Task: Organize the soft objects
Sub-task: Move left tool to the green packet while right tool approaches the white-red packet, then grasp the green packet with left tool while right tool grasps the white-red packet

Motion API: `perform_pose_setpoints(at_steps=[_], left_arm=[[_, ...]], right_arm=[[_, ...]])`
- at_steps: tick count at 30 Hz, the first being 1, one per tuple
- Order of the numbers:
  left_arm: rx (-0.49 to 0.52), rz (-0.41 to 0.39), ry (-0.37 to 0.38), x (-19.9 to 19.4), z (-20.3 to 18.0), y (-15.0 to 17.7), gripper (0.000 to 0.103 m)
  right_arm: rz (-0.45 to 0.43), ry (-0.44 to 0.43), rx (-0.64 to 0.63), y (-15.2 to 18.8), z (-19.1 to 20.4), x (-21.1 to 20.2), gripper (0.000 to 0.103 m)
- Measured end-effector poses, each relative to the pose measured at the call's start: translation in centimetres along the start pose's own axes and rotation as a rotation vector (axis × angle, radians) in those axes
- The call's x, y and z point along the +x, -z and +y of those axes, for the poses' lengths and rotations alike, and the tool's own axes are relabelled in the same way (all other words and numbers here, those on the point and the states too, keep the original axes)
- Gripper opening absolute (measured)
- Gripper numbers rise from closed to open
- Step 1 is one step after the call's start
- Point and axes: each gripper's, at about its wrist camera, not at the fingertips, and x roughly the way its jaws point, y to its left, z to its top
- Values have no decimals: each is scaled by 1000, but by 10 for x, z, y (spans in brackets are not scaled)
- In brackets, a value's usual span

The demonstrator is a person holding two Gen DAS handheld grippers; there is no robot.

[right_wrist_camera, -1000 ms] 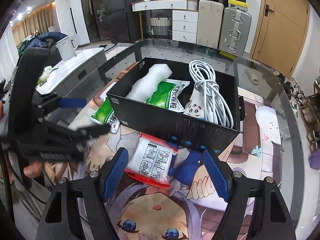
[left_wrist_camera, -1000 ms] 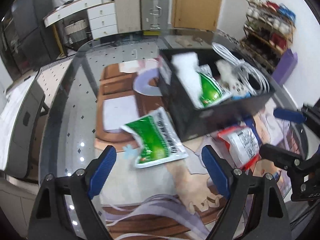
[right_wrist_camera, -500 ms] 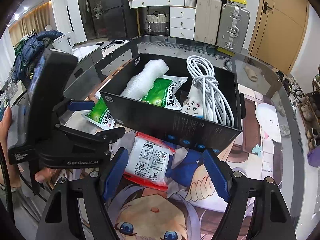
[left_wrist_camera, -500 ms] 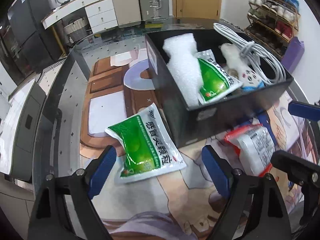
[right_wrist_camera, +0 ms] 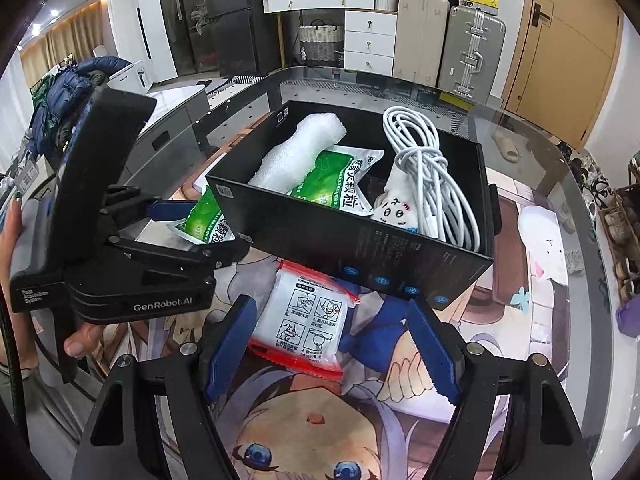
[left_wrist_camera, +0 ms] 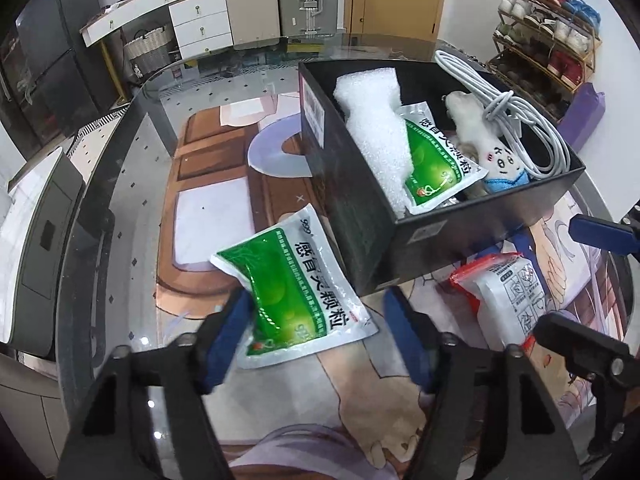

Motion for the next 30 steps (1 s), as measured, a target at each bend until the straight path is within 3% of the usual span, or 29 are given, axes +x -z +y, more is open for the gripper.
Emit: perform_pose_setpoints(at_steps=[11, 21, 24, 26, 30], left_arm=[[28, 13, 46, -11, -4, 10, 53], [46, 25, 80, -27, -7, 30, 51], [58, 30, 85, -30, -11, 35, 51], [75, 31, 87, -32, -18, 37, 51], [113, 39, 136, -35, -30, 40, 52]], right_arm=[[47, -25, -8, -4, 7, 18, 79], [92, 12, -28, -5, 12, 40, 79], [102, -13, -34, -5, 9, 39, 66], [114, -19, -44, 0, 7, 39, 51], [121, -24, -65, 11, -1, 31, 50]])
